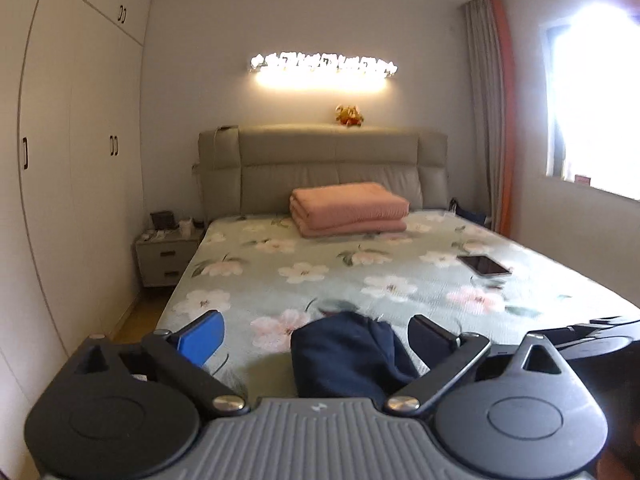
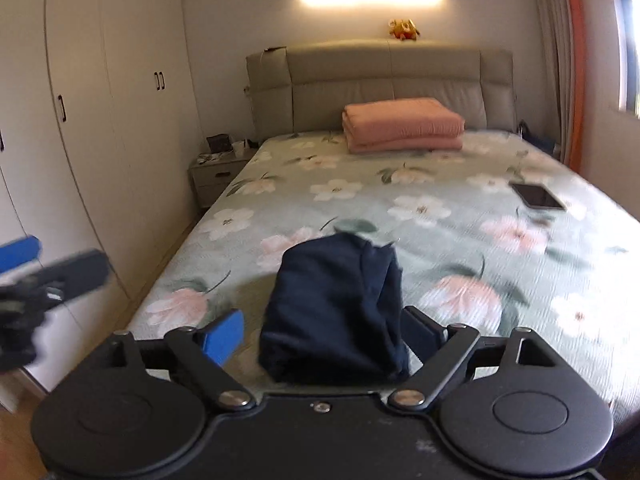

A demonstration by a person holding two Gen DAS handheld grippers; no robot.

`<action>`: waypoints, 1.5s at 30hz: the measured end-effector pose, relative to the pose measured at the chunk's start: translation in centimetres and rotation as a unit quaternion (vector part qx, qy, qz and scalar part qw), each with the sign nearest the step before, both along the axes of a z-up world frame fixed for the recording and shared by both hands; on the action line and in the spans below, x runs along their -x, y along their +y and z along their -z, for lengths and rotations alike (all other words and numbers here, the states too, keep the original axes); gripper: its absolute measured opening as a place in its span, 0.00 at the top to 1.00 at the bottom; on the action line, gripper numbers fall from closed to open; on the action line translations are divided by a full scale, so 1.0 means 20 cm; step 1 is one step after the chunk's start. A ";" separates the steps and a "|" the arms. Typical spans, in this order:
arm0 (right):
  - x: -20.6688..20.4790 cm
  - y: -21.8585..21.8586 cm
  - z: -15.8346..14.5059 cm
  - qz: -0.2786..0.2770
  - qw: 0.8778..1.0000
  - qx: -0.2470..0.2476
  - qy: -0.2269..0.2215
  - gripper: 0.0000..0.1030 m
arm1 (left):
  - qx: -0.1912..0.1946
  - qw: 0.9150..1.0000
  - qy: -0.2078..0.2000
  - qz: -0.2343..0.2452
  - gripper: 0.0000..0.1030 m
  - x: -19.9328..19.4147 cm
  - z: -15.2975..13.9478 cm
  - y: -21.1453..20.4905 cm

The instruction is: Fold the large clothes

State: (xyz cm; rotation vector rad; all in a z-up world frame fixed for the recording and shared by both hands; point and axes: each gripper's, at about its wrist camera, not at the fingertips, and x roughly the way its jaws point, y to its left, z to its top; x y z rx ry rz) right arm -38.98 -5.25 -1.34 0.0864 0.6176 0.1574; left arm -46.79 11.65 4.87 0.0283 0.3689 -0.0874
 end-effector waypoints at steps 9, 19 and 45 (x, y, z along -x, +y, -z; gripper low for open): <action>0.01 -0.02 0.05 0.020 0.999 0.015 0.034 0.02 | -0.009 1.000 0.028 0.005 0.04 -0.02 0.06 -0.08; 0.01 -0.08 0.17 0.052 0.996 0.041 0.061 0.02 | -0.003 0.993 0.116 -0.015 0.10 -0.16 0.34 -0.03; 0.04 -0.14 0.23 0.068 0.994 0.035 0.083 0.02 | -0.056 0.990 0.105 -0.069 0.10 -0.15 0.43 -0.03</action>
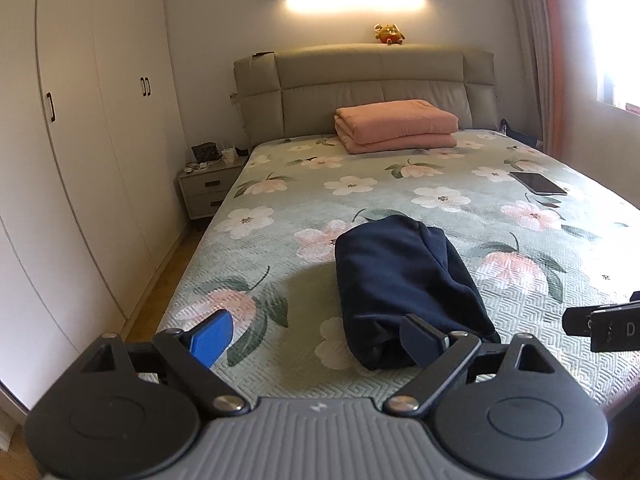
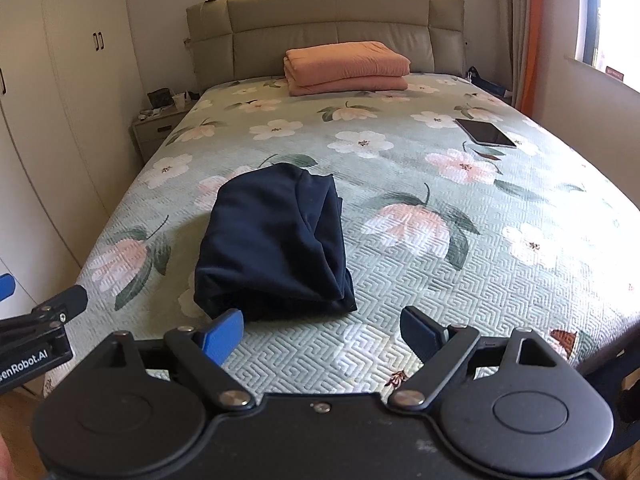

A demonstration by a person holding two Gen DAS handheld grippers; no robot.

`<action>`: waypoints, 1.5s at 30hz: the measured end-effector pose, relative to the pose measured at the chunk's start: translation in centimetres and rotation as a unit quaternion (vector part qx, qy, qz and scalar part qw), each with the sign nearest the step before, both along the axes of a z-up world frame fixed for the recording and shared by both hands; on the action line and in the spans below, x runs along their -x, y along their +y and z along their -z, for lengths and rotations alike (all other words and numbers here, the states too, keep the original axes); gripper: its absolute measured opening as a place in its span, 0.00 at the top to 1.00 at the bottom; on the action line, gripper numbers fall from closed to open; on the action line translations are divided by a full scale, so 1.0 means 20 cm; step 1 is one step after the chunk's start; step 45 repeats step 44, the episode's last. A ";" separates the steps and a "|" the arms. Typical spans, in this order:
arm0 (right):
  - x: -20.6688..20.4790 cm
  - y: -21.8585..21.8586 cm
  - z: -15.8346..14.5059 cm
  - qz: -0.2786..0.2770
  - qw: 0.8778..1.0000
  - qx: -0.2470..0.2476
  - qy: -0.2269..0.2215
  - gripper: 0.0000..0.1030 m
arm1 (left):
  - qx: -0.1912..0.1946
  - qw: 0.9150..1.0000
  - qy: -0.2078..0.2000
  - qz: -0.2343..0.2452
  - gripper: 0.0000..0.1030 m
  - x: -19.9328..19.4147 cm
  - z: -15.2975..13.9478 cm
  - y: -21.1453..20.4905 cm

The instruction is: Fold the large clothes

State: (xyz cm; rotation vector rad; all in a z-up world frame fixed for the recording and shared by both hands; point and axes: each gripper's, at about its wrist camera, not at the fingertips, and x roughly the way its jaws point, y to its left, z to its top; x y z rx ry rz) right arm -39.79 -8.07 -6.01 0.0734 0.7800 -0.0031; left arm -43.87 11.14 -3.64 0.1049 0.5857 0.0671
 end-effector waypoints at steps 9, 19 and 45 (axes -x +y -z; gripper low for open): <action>0.02 -0.01 0.00 0.000 1.000 0.002 -0.003 0.02 | 0.002 1.000 -0.008 0.004 0.06 0.01 0.00 -0.01; 0.03 -0.01 0.01 0.000 1.000 0.000 0.004 0.02 | -0.001 1.000 0.000 0.005 0.06 0.00 0.02 0.00; 0.06 -0.03 0.02 -0.023 1.000 -0.011 0.010 0.02 | 0.048 0.997 0.006 0.063 0.07 0.05 0.02 -0.05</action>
